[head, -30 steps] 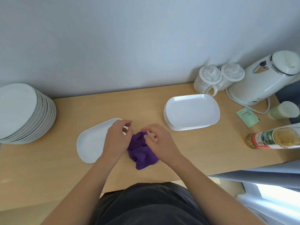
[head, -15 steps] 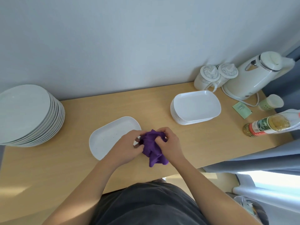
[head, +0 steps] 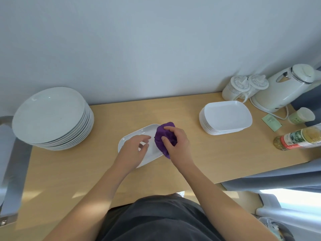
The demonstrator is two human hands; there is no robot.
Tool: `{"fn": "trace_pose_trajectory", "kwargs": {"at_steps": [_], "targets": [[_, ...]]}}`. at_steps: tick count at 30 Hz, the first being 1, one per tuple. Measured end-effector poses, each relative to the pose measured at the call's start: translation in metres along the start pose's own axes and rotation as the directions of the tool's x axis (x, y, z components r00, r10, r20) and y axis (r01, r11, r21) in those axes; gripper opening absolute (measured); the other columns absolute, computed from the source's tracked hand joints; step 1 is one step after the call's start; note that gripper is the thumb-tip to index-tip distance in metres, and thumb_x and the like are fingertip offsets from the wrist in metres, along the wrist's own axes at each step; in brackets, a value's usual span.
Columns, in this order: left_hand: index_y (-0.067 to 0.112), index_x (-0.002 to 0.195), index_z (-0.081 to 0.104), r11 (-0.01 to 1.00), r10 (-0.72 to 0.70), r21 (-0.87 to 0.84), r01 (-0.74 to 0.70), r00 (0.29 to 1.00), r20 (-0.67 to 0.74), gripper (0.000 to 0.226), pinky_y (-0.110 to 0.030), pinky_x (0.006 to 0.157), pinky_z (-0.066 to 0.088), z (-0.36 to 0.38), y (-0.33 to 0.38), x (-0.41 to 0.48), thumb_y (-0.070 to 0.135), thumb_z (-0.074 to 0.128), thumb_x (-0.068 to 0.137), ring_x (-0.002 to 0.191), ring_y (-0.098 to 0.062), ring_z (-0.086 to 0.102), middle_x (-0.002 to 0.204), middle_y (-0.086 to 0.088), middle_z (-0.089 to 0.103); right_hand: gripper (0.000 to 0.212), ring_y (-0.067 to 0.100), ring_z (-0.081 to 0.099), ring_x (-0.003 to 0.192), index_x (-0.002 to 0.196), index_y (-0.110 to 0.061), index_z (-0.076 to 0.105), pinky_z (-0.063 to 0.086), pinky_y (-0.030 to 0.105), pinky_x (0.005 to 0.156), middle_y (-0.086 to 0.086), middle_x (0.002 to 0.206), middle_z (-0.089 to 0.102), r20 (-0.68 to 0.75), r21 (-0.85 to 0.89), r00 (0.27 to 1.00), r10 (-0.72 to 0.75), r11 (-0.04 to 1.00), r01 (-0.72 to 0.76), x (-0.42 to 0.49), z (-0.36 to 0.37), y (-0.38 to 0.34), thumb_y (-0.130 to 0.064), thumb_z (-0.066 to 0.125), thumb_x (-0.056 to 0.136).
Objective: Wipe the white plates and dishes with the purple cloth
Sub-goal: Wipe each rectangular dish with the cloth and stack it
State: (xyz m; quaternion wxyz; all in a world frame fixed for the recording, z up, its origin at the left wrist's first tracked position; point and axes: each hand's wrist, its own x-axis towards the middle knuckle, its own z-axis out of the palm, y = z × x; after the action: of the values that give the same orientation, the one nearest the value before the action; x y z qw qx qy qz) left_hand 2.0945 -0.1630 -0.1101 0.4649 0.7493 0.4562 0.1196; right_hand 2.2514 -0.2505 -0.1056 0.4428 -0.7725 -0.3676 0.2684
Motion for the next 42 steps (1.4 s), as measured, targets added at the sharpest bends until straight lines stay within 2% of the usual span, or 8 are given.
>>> {"fn": "trace_pose_trajectory", "kwargs": {"at_steps": [7, 12, 18, 25, 29, 35, 38, 42], "targets": [[0.017, 0.123, 0.061, 0.950, -0.133, 0.267, 0.163, 0.983, -0.129, 0.029, -0.033, 0.079, 0.048, -0.039, -0.058, -0.007, 0.019, 0.059, 0.094, 0.086, -0.018, 0.057, 0.112, -0.001, 0.056, 0.052, 0.021, 0.019, 0.151, 0.148, -0.009, 0.044, 0.023, 0.027, 0.116, 0.008, 0.164, 0.021, 0.275, -0.429, 0.960, 0.042, 0.899, 0.083, 0.012, 0.028, 0.000, -0.016, 0.053, 0.098], [0.017, 0.110, 0.064, 0.951, -0.272, 0.123, 0.283, 0.957, -0.096, 0.018, -0.033, 0.079, 0.050, -0.042, -0.074, -0.008, 0.013, 0.061, 0.093, 0.090, -0.021, 0.063, 0.101, 0.000, 0.064, 0.062, 0.028, 0.008, 0.154, 0.156, -0.018, 0.031, 0.019, 0.046, 0.122, 0.011, 0.166, 0.015, 0.319, -0.641, 0.945, 0.070, 0.751, 0.161, 0.017, 0.040, 0.012, -0.028, 0.054, 0.099], [0.017, 0.097, 0.065, 0.947, -0.300, -0.155, 0.280, 0.945, -0.129, 0.021, -0.014, 0.055, 0.048, -0.038, -0.078, -0.012, -0.002, 0.057, 0.091, 0.053, -0.010, 0.063, 0.080, 0.003, 0.065, 0.057, 0.019, 0.016, 0.152, 0.151, -0.018, 0.039, 0.017, 0.036, 0.124, 0.002, 0.162, 0.027, 0.248, -0.419, 0.968, 0.048, 0.906, 0.062, 0.011, 0.070, 0.010, -0.012, 0.056, 0.097], [0.019, 0.103, 0.071, 0.926, -0.327, -0.253, 0.280, 0.930, -0.169, 0.030, -0.041, 0.081, 0.058, -0.031, -0.086, -0.013, 0.000, 0.054, 0.085, 0.083, -0.018, 0.069, 0.087, 0.004, 0.071, 0.051, 0.019, 0.040, 0.137, 0.133, -0.016, 0.062, 0.021, 0.020, 0.114, 0.002, 0.145, 0.051, 0.571, -0.303, 0.797, -0.197, 0.852, 0.428, -0.012, 0.101, 0.004, -0.006, 0.068, 0.083], [0.023, 0.100, 0.073, 0.913, -0.346, -0.283, 0.293, 0.924, -0.162, 0.028, -0.044, 0.082, 0.058, -0.032, -0.088, -0.013, 0.003, 0.059, 0.087, 0.077, -0.022, 0.070, 0.084, 0.006, 0.070, 0.048, 0.021, 0.053, 0.118, 0.119, -0.017, 0.069, 0.045, 0.032, 0.101, -0.005, 0.128, 0.059, 0.515, -0.344, 0.840, -0.169, 0.857, 0.383, -0.002, 0.083, 0.011, -0.004, 0.064, 0.073], [0.028, 0.099, 0.072, 0.874, -0.379, -0.371, 0.312, 0.917, -0.122, 0.035, -0.040, 0.081, 0.060, -0.035, -0.087, -0.014, -0.001, 0.057, 0.090, 0.066, -0.023, 0.071, 0.086, 0.008, 0.071, 0.052, 0.025, 0.020, 0.149, 0.142, -0.022, 0.050, 0.024, 0.043, 0.120, 0.005, 0.161, 0.029, 0.151, -0.491, 0.986, 0.066, 0.871, 0.017, 0.009, 0.078, 0.011, -0.020, 0.058, 0.090], [0.028, 0.100, 0.072, 0.848, -0.398, -0.420, 0.325, 0.912, -0.099, 0.033, -0.040, 0.081, 0.060, -0.036, -0.090, -0.013, -0.001, 0.058, 0.091, 0.067, -0.024, 0.073, 0.086, 0.006, 0.072, 0.061, 0.030, 0.005, 0.153, 0.150, -0.018, 0.039, 0.010, 0.044, 0.124, 0.009, 0.166, 0.016, 0.226, -0.500, 0.969, 0.096, 0.866, 0.030, 0.008, 0.098, 0.004, -0.029, 0.058, 0.093], [0.021, 0.104, 0.072, 0.832, -0.400, -0.454, 0.317, 0.912, -0.096, 0.030, -0.039, 0.077, 0.061, -0.035, -0.092, -0.012, -0.003, 0.058, 0.092, 0.066, -0.022, 0.074, 0.085, 0.001, 0.074, 0.060, 0.029, 0.015, 0.152, 0.146, -0.018, 0.048, 0.016, 0.042, 0.124, 0.006, 0.163, 0.027, 0.447, -0.454, 0.892, -0.066, 0.843, 0.290, 0.001, 0.112, 0.002, -0.021, 0.064, 0.088]]}}
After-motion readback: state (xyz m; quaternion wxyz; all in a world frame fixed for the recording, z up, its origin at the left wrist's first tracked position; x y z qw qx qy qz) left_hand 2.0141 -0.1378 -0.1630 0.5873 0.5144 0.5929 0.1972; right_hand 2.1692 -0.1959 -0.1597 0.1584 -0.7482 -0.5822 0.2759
